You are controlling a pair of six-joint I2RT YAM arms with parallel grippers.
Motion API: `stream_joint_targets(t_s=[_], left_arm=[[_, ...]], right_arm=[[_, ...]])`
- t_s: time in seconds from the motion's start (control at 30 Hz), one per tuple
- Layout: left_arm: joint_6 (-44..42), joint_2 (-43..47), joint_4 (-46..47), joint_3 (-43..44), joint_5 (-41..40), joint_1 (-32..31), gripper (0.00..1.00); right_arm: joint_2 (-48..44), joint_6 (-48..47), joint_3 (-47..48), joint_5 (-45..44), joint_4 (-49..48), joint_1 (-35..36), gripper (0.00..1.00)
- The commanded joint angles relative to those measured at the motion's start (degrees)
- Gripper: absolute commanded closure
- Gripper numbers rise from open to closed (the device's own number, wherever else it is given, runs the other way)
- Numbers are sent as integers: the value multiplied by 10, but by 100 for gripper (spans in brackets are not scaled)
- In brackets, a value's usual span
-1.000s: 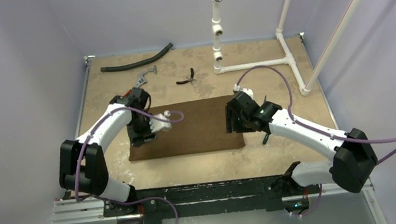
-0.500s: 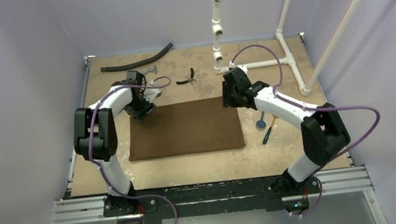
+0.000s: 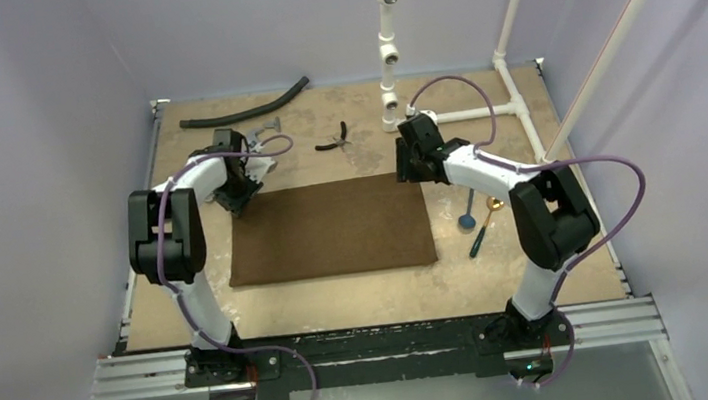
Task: Fold the napkin into a case and place the utensils inside
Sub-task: Fold and flatten the napkin at the center of the board.
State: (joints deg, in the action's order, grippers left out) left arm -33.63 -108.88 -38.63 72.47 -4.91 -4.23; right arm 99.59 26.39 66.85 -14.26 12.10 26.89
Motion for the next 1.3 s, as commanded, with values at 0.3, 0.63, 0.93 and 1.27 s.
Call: stream_joint_targets(t_s=[0.3,0.63,0.93,1.27], left_arm=[[-2,-9,2,-11,57,26,92],[-3,13,-11,-10,81,26,89],[-3,33,-21,-3,78,26,79],[-3,50,-32,-1,78,26,80]], right_arm=[[32,-2,-19,49,-50,-21,52],[46,8,-48,45,-80,-21,62],[35,10,-71,49,-87,-20,74],[-2,13,-85,19,-65,-19,83]])
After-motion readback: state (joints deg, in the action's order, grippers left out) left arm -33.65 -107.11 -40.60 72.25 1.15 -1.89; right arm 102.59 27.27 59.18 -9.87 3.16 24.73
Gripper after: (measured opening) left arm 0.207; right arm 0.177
